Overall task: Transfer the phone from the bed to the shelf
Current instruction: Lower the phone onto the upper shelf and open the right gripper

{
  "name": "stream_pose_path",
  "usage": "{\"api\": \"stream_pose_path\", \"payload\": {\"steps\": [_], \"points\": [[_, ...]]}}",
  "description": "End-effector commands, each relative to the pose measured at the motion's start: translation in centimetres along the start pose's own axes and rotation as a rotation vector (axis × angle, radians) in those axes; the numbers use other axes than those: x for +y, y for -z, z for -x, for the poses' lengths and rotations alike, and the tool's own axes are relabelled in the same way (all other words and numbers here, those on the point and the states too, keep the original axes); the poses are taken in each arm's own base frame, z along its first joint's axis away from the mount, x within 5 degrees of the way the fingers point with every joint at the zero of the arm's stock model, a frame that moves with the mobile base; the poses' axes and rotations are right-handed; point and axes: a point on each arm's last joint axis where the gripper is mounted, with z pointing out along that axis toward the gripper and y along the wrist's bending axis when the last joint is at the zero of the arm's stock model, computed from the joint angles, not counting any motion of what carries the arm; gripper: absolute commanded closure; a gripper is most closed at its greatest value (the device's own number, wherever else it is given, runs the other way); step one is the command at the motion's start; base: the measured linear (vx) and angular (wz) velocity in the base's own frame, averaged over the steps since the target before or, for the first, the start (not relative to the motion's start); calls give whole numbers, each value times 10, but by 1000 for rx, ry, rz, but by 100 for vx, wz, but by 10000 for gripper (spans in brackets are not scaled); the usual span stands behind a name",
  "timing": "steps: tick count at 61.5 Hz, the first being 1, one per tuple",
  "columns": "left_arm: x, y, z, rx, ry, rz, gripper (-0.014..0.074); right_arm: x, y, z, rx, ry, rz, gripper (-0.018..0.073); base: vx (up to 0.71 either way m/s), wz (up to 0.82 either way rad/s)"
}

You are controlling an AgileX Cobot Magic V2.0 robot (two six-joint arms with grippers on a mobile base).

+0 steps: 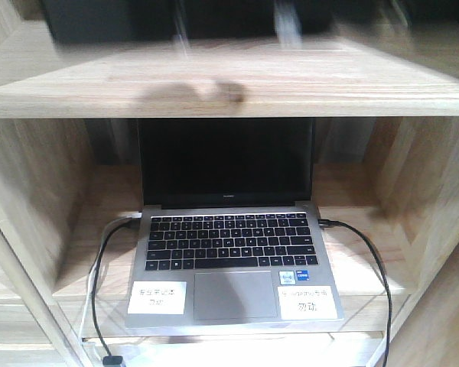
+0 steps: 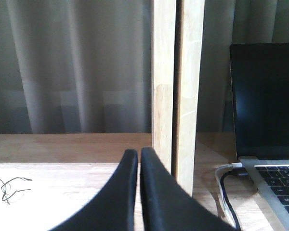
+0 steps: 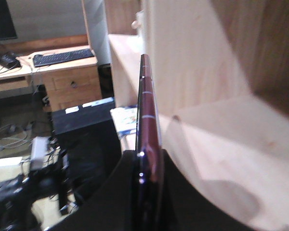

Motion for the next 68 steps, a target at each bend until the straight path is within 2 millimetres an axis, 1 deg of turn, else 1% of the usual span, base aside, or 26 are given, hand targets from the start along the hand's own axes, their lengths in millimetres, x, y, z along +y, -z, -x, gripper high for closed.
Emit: {"api": "stream_pose_path", "payload": {"steps": [1, 10, 15, 19, 23, 26, 38, 50, 68], "points": [[0, 2, 15, -103, 19, -5, 595, -4, 1, 28, -143, 7, -15, 561, 0, 0], [0, 2, 15, -103, 19, -5, 595, -28, -15, 35, -160, -22, -5, 561, 0, 0], [0, 2, 15, -103, 19, -5, 595, -42, -29, 36, -168, -41, 7, 561, 0, 0], [0, 2, 15, -103, 19, -5, 595, -53, -37, 35, -176, -51, -7, 561, 0, 0], [0, 2, 15, -103, 19, -5, 595, -67, -47, 31, -182, -78, -12, 561, 0, 0], [0, 2, 15, -103, 19, -5, 595, -74, -56, 29, -184, -89, -12, 561, 0, 0], [0, 2, 15, -103, 19, -5, 595, -93, -93, 12, -167, -127, -34, 561, 0, 0], [0, 2, 15, -103, 19, -5, 595, -114, -109, -5, -138, -153, -87, 561, 0, 0], [0, 2, 15, -103, 19, -5, 595, -135, -124, -23, -116, -184, -135, 561, 0, 0]]}}
